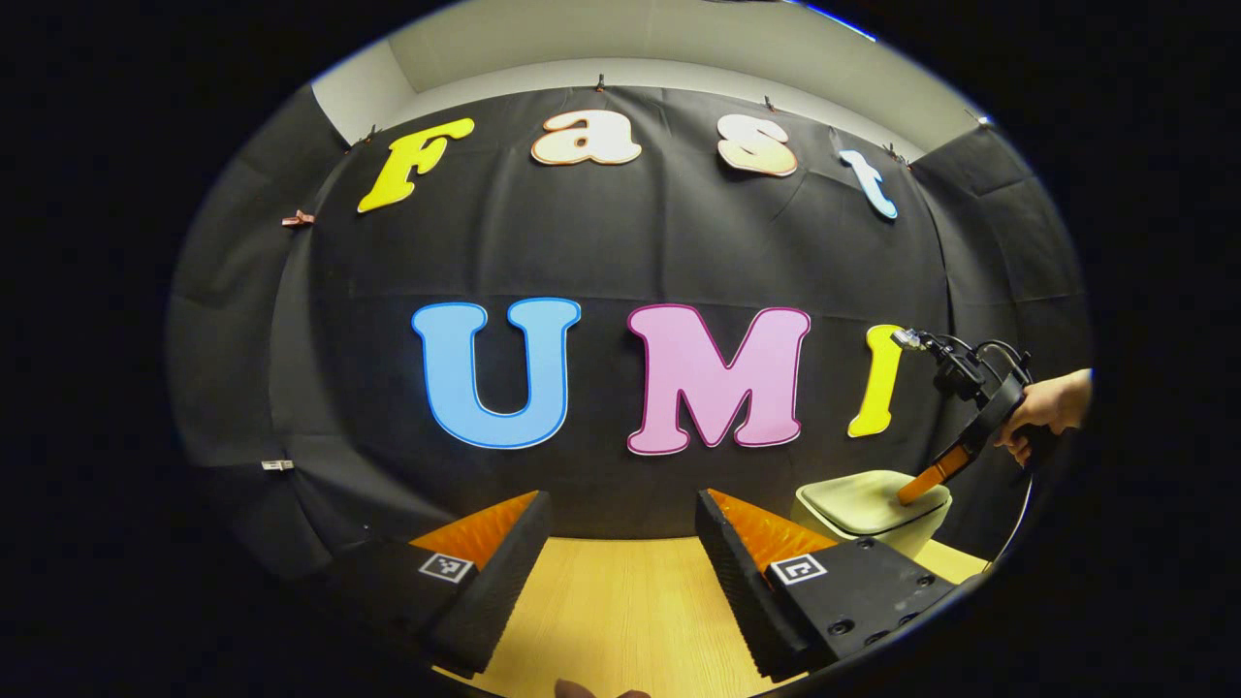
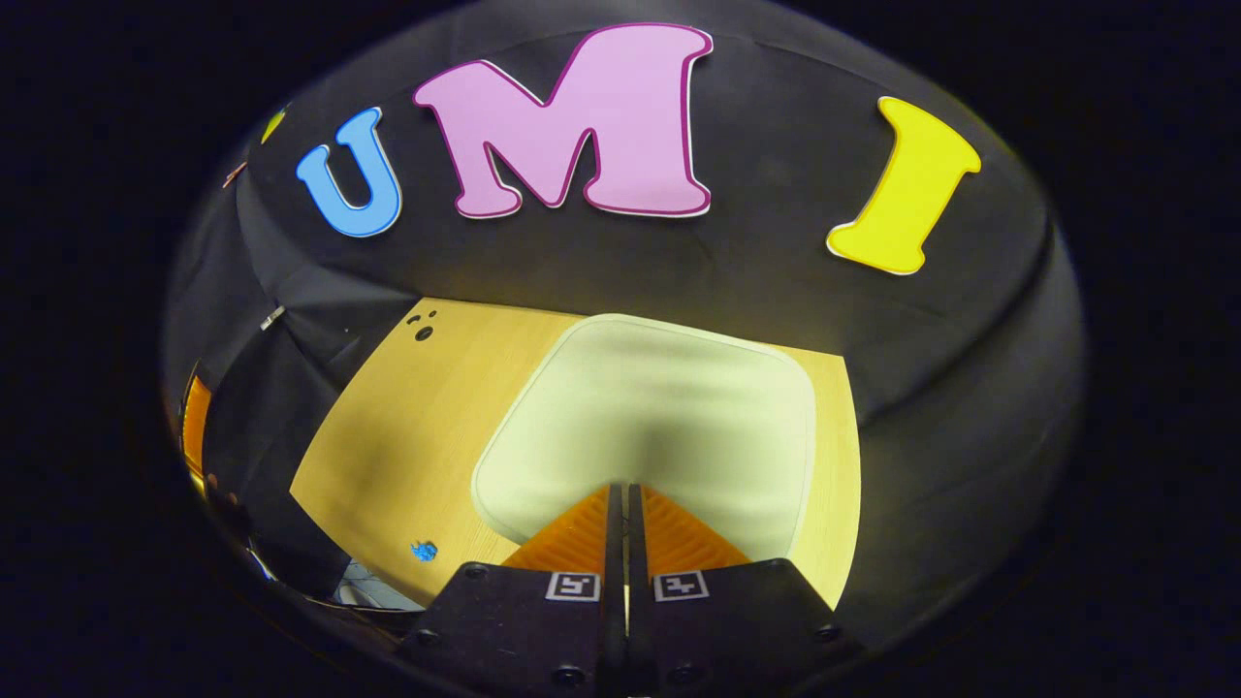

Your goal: Press the lid of the desktop garbage bin to open it, pick up the crumpled paper on the desktop and throw it into the bin, then pick up the pop can on the desktop and drop it into the bin, and finally close the garbage bin lid.

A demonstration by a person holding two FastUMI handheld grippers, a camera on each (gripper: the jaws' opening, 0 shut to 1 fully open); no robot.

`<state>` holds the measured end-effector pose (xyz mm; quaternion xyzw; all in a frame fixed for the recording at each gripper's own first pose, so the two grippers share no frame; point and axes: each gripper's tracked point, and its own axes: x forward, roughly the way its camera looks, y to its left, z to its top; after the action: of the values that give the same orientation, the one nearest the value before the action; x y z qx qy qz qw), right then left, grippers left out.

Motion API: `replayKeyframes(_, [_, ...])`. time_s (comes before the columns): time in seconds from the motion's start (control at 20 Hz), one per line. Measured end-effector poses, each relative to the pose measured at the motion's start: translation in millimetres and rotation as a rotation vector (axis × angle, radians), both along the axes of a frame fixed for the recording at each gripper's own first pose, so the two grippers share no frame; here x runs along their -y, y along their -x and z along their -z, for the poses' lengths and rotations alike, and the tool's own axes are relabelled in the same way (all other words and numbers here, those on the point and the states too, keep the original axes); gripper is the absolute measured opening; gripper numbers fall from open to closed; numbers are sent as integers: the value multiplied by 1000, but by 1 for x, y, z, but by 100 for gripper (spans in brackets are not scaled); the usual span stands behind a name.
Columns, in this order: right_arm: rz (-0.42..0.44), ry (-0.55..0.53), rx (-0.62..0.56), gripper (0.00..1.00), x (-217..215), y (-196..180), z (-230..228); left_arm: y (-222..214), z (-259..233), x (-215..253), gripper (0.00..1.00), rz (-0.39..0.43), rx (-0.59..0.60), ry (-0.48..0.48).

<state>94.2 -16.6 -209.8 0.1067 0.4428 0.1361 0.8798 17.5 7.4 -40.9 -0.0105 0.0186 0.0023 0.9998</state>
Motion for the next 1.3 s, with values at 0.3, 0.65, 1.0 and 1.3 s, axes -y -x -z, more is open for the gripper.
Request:
replayKeyframes(0.3, [114, -87, 161, 6, 10, -13, -45, 0, -3, 11, 95, 24, -1, -20])
replayKeyframes(0.65, [205, -63, 475, 6, 22, -19, -109, -4, -3, 26, 95, 71, -4, 0])
replayKeyframes(1.0, [228, -67, 641, 8, 21, -8, -145, -1, 10, 30, 95, 110, -17, 125])
replayKeyframes(1.3, [232, -55, 692, 31, 19, 8, -153, 2, 29, 24, 95, 98, -52, 138])
